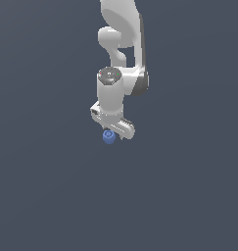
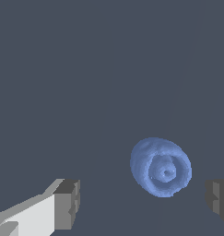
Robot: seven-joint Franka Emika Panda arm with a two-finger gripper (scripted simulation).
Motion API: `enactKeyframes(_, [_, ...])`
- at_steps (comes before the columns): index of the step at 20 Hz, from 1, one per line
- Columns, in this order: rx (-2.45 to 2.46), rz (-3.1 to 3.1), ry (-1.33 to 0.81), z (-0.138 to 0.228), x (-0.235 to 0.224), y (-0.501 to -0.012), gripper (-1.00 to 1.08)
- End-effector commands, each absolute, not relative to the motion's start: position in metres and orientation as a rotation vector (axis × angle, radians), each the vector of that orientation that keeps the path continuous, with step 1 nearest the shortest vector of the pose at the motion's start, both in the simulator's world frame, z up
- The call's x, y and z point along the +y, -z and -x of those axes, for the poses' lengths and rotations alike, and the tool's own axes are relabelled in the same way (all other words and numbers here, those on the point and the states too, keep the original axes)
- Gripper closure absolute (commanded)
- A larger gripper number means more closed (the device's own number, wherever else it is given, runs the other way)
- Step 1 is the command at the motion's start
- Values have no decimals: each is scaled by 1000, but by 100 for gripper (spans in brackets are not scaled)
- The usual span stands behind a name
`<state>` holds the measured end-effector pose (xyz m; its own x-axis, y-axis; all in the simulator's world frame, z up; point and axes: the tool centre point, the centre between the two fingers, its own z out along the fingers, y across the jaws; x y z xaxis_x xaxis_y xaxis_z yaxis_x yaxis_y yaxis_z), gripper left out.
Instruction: Pick up the object and move it to a goal position.
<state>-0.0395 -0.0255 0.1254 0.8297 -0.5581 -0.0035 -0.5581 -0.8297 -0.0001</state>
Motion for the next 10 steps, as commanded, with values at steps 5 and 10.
enactKeyframes(5, [1226, 2890, -5, 53, -35, -112, -92])
enactKeyframes(10, [1420, 2800, -4, 61, -42, -104, -92])
